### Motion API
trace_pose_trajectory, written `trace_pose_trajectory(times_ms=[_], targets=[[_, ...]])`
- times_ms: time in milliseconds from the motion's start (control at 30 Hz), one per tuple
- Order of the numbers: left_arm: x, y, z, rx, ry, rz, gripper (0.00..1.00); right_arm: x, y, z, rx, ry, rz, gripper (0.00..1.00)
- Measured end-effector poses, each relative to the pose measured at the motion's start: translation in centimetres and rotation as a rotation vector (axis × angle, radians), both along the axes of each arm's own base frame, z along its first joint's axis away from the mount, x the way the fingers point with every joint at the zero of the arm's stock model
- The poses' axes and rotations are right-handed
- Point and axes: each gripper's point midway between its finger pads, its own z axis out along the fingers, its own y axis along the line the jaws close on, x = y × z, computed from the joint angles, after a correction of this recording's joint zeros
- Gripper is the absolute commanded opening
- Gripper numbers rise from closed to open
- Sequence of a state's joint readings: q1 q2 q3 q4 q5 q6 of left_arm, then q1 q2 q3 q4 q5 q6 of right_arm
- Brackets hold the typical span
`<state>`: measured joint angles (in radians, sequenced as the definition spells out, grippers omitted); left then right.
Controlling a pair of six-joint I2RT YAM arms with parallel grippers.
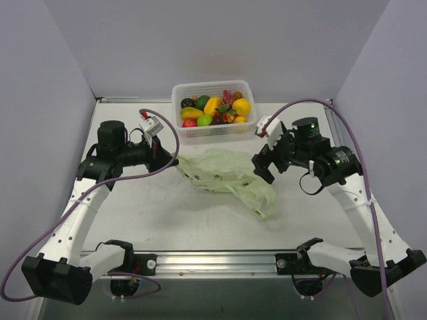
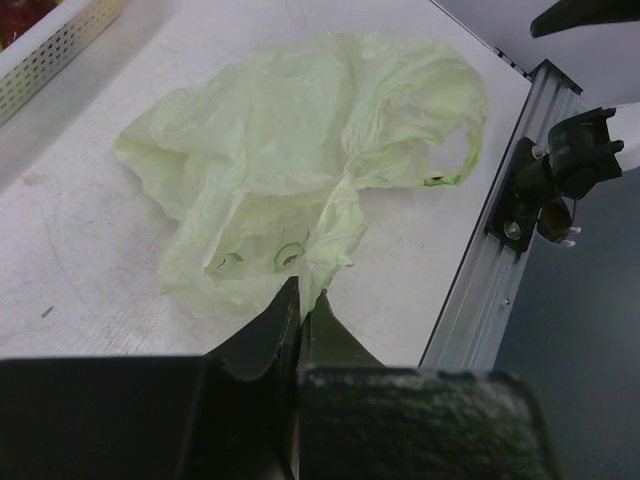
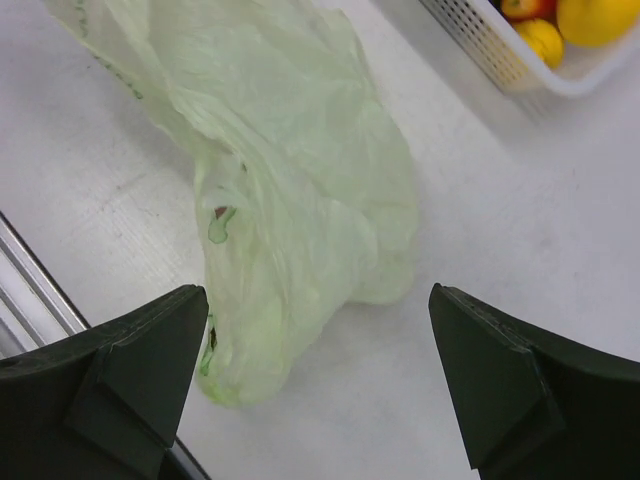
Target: Place the fake fruits into the plastic bag and tie a complex knot
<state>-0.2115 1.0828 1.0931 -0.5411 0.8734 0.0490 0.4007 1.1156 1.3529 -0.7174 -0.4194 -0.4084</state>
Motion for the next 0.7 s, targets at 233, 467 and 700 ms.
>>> trace_pose_trajectory(times_ms=[233,467,700], targets=[[-0.1,-0.3,0.8,-0.032,-0.01,-0.02,0.0,1.1,5.4,-2.3,-0.133,-0.055,0.23,1.0],[-0.1,-0.5,1.3,-0.056,-0.005,-0.03,0.0,0.7,8.8,-5.3,-0.247,-0.085,0.364,1.0],[0.3,-0.5,1.7,-0.083,0.008,-0.017,0.0,2.6,9.0,-9.5,-0.391,-0.114,0.372,0.62]])
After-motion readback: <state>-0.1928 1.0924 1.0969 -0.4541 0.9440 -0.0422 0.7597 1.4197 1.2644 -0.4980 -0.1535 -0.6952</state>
